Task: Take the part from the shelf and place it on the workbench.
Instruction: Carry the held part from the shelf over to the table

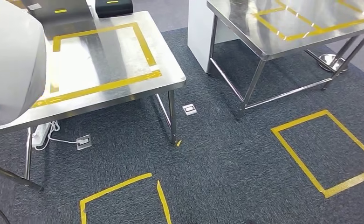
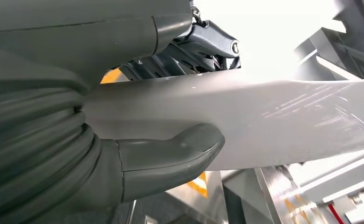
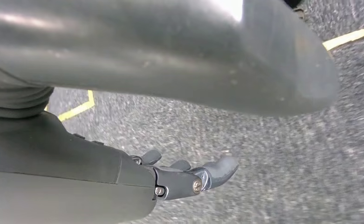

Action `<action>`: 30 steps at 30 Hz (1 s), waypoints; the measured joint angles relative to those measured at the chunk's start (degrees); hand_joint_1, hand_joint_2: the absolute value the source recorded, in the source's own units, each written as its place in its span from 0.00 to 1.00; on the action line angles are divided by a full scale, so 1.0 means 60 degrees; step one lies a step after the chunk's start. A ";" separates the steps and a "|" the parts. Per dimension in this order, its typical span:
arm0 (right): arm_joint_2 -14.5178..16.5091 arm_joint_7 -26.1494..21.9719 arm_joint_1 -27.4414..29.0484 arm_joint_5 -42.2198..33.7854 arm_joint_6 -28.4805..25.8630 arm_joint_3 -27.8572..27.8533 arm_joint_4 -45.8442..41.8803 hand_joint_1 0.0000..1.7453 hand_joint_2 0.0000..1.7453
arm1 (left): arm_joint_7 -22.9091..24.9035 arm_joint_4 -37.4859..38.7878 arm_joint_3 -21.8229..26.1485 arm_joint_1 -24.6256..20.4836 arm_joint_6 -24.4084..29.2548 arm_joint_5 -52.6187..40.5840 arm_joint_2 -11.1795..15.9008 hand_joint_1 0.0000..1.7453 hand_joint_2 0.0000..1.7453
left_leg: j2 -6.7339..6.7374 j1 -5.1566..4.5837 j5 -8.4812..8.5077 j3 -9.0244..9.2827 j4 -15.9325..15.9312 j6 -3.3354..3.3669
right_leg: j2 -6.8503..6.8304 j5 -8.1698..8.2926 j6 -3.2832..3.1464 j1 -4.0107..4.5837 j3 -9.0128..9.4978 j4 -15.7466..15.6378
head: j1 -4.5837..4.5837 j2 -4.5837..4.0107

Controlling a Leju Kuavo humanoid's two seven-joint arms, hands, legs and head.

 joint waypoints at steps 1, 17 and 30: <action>0.0006 -0.0019 -0.0002 0.0008 -0.0004 0.0000 0.0000 0.00 0.00 | -0.0001 0.0103 -0.0014 -0.0113 0.0005 0.0057 0.0065 1.00 1.00 | -0.0116 0.0004 0.0020 -0.0027 0.0001 -0.0058 | 0.0172 0.0139 -0.0028 -0.0003 0.0208 -0.0459 | 0.0001 0.0000; 0.0143 -0.0074 -0.0006 0.0010 -0.0050 -0.0076 0.0000 0.00 0.00 | -0.0016 0.0636 -0.0003 -0.0106 0.0302 0.0115 0.0501 1.00 1.00 | 0.1578 0.0058 0.0022 -0.0121 0.0129 -0.0440 | -0.1519 0.0046 -0.0124 0.0071 0.0449 -0.0706 | -0.0081 0.0000; 0.0144 -0.0096 -0.0016 -0.0036 -0.0027 -0.0178 0.0000 0.00 0.00 | -0.0023 0.0705 -0.0074 -0.0183 0.0422 -0.0036 0.0476 1.00 1.00 | 0.0294 0.0014 0.0203 -0.0344 0.0124 0.0048 | -0.0380 -0.0215 -0.0160 0.0132 -0.0080 0.0328 | 0.0025 0.0000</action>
